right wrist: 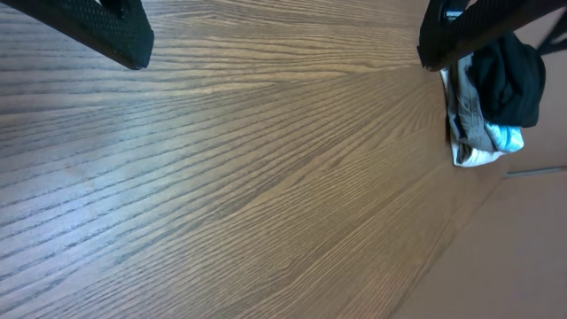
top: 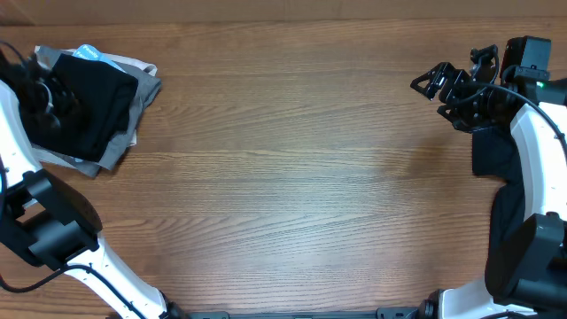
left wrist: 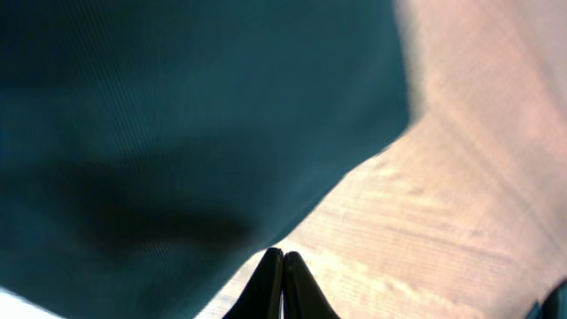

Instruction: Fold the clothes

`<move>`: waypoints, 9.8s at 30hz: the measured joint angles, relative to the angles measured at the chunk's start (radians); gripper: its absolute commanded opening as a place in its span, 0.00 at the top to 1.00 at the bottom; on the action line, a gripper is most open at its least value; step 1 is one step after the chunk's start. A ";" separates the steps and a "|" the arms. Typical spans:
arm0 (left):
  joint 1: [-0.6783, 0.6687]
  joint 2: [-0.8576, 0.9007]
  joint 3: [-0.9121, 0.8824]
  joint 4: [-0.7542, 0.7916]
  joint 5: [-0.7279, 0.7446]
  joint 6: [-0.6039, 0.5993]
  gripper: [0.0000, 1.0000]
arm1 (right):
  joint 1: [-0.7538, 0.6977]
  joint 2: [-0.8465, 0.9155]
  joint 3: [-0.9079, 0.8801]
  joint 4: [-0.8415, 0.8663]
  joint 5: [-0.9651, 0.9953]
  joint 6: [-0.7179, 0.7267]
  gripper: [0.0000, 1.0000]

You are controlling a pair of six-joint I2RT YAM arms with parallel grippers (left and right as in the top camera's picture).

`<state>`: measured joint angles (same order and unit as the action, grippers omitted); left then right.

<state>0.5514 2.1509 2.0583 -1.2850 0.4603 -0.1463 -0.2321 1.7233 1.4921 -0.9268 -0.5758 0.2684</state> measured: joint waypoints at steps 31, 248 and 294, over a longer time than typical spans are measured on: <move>-0.013 -0.064 0.171 -0.231 0.255 0.106 0.39 | 0.000 0.000 0.000 0.000 0.000 0.000 0.00; -0.370 -0.140 0.183 -0.256 -0.080 0.125 0.00 | 0.311 -1.711 -1.474 0.843 0.584 -0.217 0.00; -0.382 -1.129 0.200 -0.262 -0.128 0.125 0.00 | 0.311 -1.711 -1.474 0.843 0.584 -0.216 0.00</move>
<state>0.1696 1.0222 2.2581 -1.5467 0.3321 -0.0216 0.0792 0.0128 0.0181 -0.0841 0.0082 0.0521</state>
